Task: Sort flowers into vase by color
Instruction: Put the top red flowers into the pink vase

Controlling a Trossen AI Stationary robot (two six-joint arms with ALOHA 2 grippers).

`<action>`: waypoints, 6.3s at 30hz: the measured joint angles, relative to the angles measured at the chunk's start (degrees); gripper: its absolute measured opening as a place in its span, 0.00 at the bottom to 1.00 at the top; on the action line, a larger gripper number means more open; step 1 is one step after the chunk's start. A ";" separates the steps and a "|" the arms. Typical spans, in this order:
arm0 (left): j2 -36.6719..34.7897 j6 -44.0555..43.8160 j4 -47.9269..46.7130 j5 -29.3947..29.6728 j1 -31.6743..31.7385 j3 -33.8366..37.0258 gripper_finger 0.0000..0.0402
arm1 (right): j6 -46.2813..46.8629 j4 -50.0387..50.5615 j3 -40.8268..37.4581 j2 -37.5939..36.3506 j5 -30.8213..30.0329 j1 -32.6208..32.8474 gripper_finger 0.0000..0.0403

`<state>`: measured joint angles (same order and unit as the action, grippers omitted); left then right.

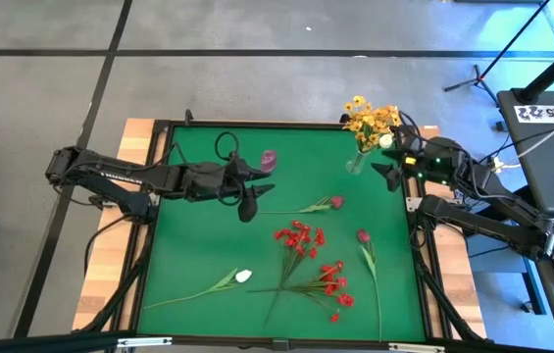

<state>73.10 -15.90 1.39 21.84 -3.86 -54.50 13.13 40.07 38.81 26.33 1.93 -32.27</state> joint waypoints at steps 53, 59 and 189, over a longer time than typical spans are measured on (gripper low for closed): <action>25.22 -36.61 0.74 -12.13 -17.07 -0.07 0.40 | 6.65 -28.42 0.04 -12.72 14.93 0.02 0.62; 25.22 -36.19 1.67 -10.99 -16.90 -0.04 0.40 | 5.62 -30.99 0.04 -7.91 15.75 0.02 0.60; 5.19 14.92 32.56 -9.60 8.91 1.52 0.01 | -4.71 -34.38 -7.93 -2.63 -48.98 70.18 0.60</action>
<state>78.29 -0.98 33.95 12.24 5.06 -52.99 8.42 5.69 30.88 23.70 -47.04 37.91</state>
